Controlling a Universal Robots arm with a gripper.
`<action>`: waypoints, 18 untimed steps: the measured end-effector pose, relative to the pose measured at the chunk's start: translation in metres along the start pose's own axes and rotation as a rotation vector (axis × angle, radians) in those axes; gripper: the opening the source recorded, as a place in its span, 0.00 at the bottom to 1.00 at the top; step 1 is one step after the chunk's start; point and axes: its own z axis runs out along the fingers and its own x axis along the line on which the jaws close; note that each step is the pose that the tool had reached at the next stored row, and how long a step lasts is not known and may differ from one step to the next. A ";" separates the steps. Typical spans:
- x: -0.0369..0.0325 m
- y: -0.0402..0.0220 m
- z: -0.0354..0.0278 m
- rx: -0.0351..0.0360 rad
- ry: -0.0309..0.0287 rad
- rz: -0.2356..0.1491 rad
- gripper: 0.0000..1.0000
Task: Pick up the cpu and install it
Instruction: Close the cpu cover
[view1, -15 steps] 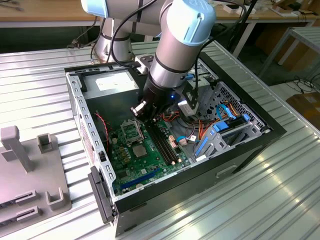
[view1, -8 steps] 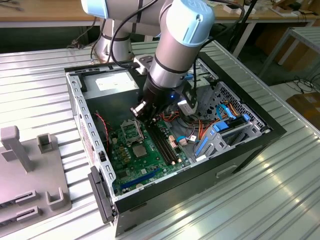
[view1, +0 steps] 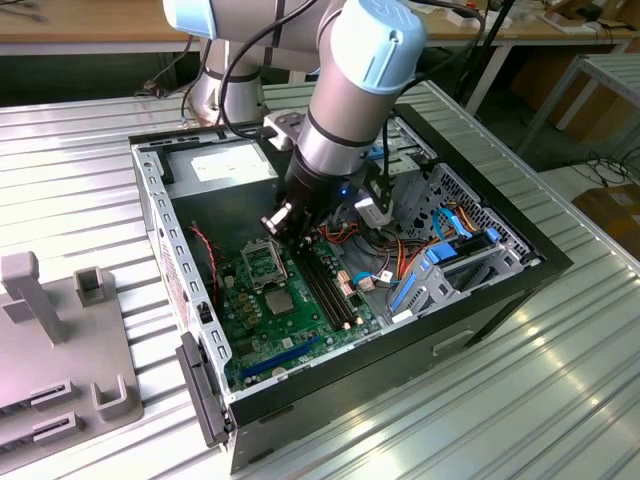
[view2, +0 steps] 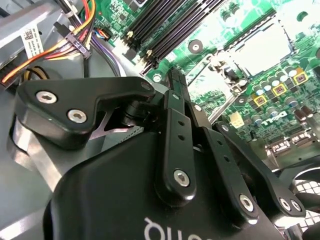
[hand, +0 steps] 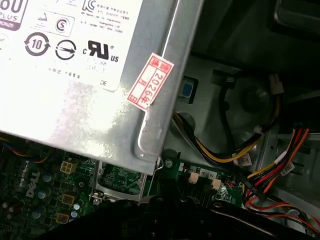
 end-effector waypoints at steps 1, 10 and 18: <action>-0.0003 0.0007 0.0005 0.0000 0.0000 0.000 0.11; -0.0041 0.0044 0.0036 0.0017 0.0046 -0.044 0.11; -0.0047 0.0040 0.0068 0.0011 0.0055 -0.056 0.11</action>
